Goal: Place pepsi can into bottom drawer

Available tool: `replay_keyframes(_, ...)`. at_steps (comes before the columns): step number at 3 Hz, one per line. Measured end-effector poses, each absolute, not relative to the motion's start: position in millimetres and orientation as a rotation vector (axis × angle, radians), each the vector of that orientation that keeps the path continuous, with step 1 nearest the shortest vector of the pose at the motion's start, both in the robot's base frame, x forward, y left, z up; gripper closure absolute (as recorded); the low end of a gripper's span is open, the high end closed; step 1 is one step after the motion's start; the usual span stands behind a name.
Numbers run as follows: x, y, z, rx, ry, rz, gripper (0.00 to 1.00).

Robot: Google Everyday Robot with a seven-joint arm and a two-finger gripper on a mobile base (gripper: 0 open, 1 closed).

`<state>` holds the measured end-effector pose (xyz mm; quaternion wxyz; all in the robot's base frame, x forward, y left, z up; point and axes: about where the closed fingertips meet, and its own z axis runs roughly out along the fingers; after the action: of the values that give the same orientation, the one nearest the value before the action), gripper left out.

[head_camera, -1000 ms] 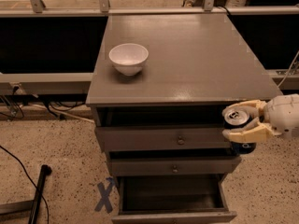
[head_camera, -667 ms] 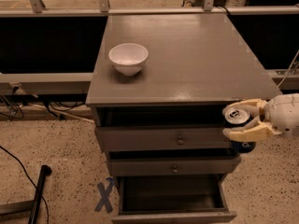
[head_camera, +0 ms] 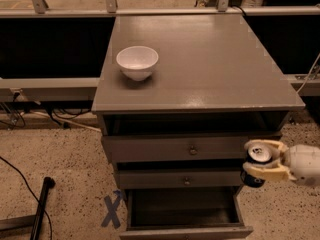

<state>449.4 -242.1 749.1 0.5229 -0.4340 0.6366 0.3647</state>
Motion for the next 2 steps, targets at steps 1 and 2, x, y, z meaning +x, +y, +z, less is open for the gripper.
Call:
replay_keyframes(1,432.0,-272.7,686.7,-0.920,1.475,0.907,1.00)
replay_keyframes(2,432.2,-271.3,686.8,-0.922,1.472,0.915,1.00)
